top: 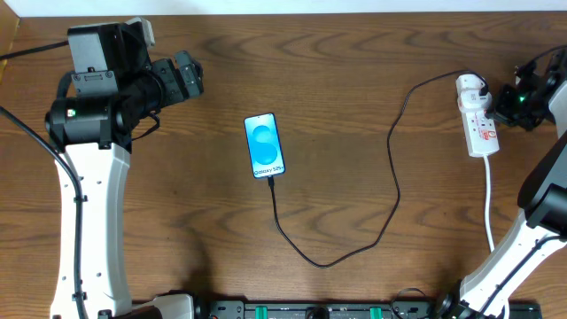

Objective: Plug charger to phone and switch on socket
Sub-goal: 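Press the orange switch beside the plug with the closed right gripper, then lift the right gripper up and away from the power strip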

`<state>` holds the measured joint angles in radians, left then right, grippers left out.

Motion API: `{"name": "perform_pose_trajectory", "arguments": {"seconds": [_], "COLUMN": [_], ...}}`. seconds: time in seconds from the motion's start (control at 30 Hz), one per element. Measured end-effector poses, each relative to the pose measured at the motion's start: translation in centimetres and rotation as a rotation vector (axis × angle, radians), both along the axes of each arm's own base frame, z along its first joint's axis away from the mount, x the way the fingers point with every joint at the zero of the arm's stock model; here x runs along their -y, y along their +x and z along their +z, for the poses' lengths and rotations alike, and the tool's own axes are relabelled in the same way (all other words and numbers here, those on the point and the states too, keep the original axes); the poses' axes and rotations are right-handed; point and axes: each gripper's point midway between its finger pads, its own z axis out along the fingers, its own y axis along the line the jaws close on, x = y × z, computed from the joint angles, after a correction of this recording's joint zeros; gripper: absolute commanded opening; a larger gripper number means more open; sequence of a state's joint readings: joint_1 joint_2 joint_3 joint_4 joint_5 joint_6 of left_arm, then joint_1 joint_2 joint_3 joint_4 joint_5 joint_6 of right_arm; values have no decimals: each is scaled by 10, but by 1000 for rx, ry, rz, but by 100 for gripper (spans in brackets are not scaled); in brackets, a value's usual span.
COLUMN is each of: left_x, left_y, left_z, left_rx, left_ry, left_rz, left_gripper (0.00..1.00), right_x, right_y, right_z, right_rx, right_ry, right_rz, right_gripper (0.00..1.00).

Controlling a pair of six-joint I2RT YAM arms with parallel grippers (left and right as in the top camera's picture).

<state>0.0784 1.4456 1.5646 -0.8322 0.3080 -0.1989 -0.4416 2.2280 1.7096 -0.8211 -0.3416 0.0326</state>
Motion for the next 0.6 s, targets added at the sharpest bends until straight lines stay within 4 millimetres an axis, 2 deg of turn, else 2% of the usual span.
{"name": "perform_pose_trajectory", "arguments": {"seconds": [0.4,0.5,0.6], "left_x": [0,0,0], "left_y": [0,0,0], "left_z": [0,0,0], "left_rx": [0,0,0], "left_ry": [0,0,0], "left_rz": [0,0,0], "left_gripper": [98,98,98], "right_x": [4,8,20], "right_y": [1,-2,-3], "right_z": [5,15,43], "right_rx": [-20,-32,-2], "right_ry": [26,49,52], "right_rz": [-85,-104,-130], "right_gripper": [1,1,1]}}
